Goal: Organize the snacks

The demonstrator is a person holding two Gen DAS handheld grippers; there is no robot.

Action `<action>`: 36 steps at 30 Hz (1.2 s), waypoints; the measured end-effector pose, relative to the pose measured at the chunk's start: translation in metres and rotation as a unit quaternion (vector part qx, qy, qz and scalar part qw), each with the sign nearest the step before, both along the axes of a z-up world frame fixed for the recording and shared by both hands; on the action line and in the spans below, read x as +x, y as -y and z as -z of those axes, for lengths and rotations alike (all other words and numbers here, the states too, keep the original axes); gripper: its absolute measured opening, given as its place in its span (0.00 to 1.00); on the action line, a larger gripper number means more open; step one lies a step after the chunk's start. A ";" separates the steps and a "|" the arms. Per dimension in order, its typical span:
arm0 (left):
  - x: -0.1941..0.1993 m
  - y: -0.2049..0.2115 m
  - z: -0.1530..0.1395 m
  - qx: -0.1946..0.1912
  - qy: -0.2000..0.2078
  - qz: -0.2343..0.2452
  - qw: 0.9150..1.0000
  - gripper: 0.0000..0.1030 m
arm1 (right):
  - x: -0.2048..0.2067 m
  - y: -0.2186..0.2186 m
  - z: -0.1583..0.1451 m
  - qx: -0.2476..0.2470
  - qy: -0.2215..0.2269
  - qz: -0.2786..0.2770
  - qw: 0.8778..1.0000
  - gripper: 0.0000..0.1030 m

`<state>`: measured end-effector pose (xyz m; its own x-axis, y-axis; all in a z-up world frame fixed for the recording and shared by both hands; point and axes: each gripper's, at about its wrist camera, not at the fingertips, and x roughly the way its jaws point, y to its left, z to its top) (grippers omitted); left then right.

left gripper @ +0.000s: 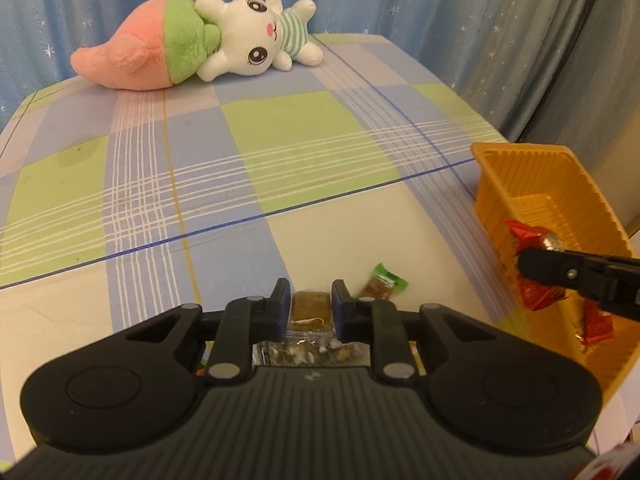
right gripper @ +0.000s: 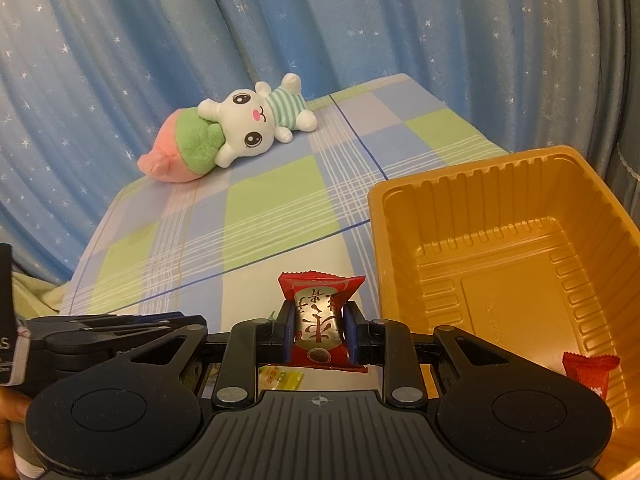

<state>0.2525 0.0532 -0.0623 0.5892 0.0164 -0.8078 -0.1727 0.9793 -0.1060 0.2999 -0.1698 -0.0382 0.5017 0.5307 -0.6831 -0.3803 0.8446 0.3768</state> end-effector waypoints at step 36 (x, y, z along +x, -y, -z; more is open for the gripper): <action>-0.005 0.179 -0.044 -0.038 0.039 0.111 0.992 0.19 | -0.027 0.144 -0.009 -0.004 -0.001 0.051 0.999 0.25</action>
<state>0.2478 -0.1258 -0.0181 0.6327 -0.1806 -0.7530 0.0588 0.9808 -0.1859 0.2724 -0.3138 -0.0291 0.5510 0.4726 -0.6878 -0.2922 0.8813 0.3715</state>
